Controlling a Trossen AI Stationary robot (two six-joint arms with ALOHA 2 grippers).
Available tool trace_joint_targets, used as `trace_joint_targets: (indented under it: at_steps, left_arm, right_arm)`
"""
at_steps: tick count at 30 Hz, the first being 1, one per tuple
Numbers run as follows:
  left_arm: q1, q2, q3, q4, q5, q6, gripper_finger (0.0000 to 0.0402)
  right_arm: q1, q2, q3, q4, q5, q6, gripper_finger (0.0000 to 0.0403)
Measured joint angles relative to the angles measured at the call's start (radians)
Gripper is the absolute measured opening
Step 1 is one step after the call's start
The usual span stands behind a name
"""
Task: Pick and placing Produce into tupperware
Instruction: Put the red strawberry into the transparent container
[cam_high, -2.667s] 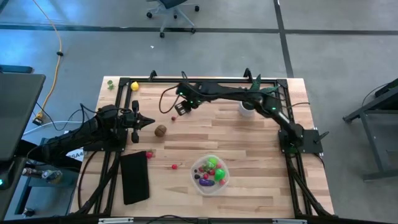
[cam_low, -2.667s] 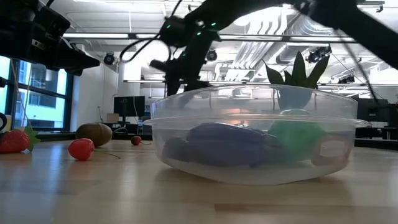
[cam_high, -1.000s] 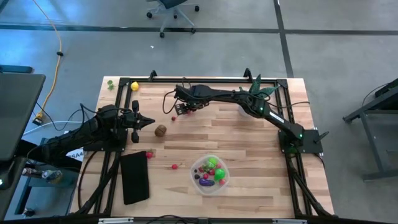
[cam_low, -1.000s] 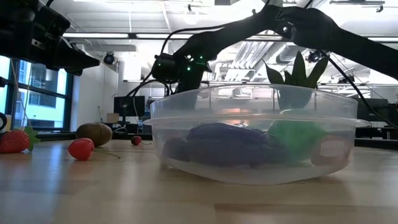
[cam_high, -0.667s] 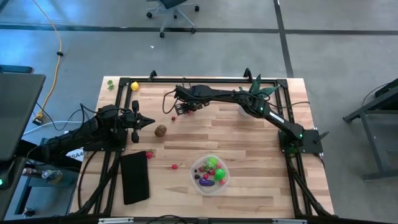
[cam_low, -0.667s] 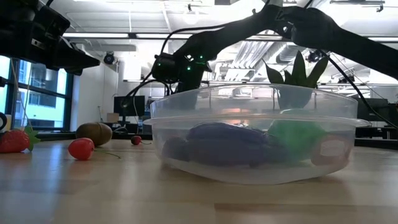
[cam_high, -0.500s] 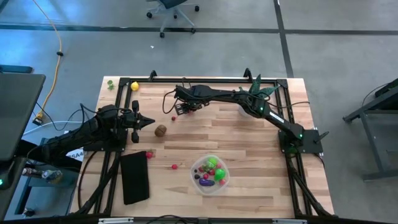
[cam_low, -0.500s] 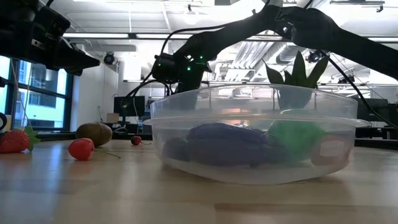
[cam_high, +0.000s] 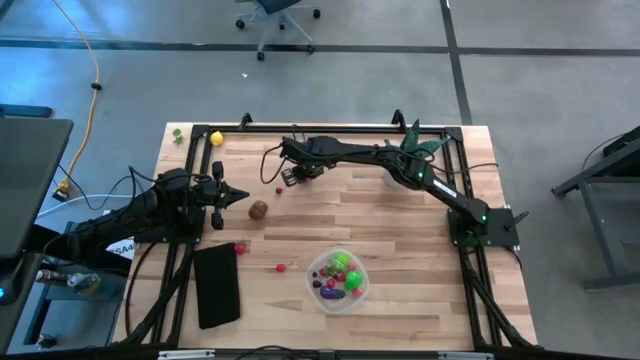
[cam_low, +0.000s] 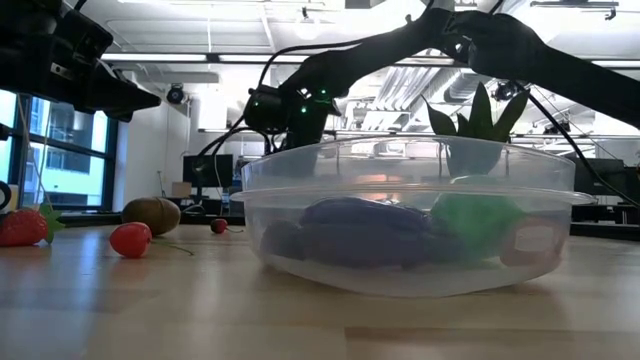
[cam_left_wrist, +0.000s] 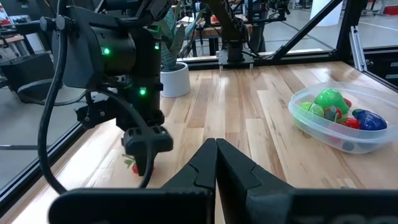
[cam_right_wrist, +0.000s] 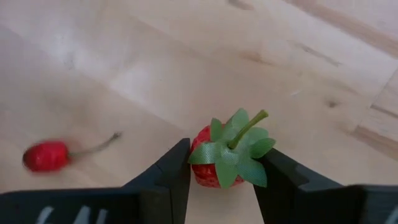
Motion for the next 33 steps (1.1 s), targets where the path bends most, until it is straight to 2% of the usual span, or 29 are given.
trace_joint_targets:
  at_steps: [5,9,14,19,25,33]
  left_arm:
    - [0.000,0.000,0.000,0.000,0.000,0.000,0.0001]
    - [0.000,0.000,0.000,0.000,0.000,0.000,0.0001]
    - [0.000,0.000,0.000,0.000,0.000,0.000,0.0001]
    - [0.000,0.000,0.000,0.000,0.000,0.000,0.0001]
    - [0.000,0.000,0.000,0.000,0.000,0.000,0.0001]
    - [0.000,0.000,0.000,0.000,0.000,0.000,0.0001]
  right_arm:
    - [0.032,0.000,0.083,-0.098,-0.001,-0.090,0.0126]
    - [0.070,-0.068,0.050,-0.127,0.011,-0.176,0.0126]
    - [0.153,-0.163,0.050,-0.223,0.143,-0.240,0.0126]
    - [0.257,-0.261,0.050,-0.317,0.206,-0.265,0.0126]
    - [0.406,-0.349,0.050,-0.415,0.265,-0.187,0.0126]
    - [0.583,-0.367,0.043,-0.495,0.317,-0.018,0.0126]
